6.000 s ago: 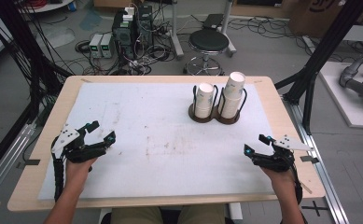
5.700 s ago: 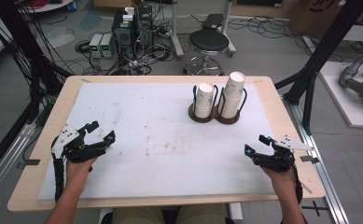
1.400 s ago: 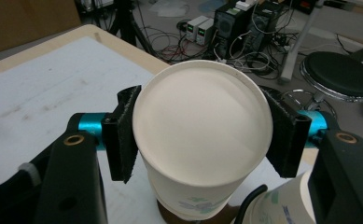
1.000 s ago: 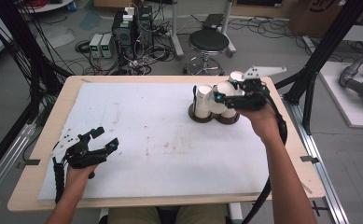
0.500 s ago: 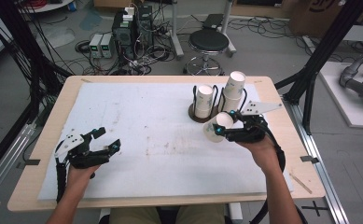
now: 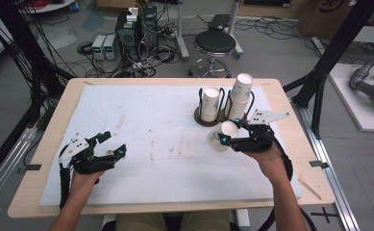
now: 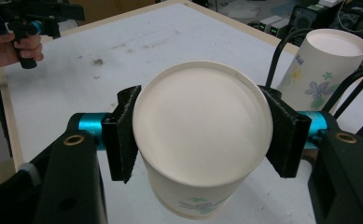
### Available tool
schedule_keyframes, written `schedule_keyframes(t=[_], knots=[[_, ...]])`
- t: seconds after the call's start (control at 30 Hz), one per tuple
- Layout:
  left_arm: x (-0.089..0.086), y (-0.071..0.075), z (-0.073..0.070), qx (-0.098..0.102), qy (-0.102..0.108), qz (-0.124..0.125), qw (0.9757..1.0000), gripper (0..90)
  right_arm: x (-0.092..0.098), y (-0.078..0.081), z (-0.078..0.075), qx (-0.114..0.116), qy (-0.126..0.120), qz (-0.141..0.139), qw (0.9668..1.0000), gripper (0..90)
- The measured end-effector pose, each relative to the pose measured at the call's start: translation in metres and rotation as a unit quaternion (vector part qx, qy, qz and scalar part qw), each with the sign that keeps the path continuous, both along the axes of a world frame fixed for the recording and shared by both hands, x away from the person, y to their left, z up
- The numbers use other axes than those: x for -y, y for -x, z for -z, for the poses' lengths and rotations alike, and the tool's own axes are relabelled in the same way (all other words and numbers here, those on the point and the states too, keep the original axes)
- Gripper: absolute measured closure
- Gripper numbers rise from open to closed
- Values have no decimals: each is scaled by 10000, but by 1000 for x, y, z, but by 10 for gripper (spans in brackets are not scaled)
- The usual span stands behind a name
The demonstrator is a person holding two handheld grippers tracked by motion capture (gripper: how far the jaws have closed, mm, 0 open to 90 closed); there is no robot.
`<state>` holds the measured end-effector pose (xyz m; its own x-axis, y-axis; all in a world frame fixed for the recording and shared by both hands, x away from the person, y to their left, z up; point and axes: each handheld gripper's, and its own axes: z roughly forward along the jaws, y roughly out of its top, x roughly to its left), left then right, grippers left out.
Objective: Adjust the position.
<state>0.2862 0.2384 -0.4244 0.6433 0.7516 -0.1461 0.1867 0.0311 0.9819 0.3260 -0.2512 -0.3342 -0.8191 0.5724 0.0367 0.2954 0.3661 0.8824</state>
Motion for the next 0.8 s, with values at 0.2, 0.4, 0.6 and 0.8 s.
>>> schedule_keyframes(t=[0.2, 0.4, 0.6, 0.8], knots=[[4, 0, -1, 10, -58, 183, 9998, 161, -5, 2, 0, 26, -47, -54, 10000, 377], [11, 1, -4, 17, -73, 424, 9991, 162, -15, 2, 1, 28, -37, -182, 9998, 377], [21, 5, -8, 134, -75, 888, 9959, 164, -24, 5, 4, -8, -59, -462, 9989, 377], [38, 7, -9, 251, -183, 1308, 9909, 164, -36, 6, 3, -3, -101, -712, 9974, 377]])
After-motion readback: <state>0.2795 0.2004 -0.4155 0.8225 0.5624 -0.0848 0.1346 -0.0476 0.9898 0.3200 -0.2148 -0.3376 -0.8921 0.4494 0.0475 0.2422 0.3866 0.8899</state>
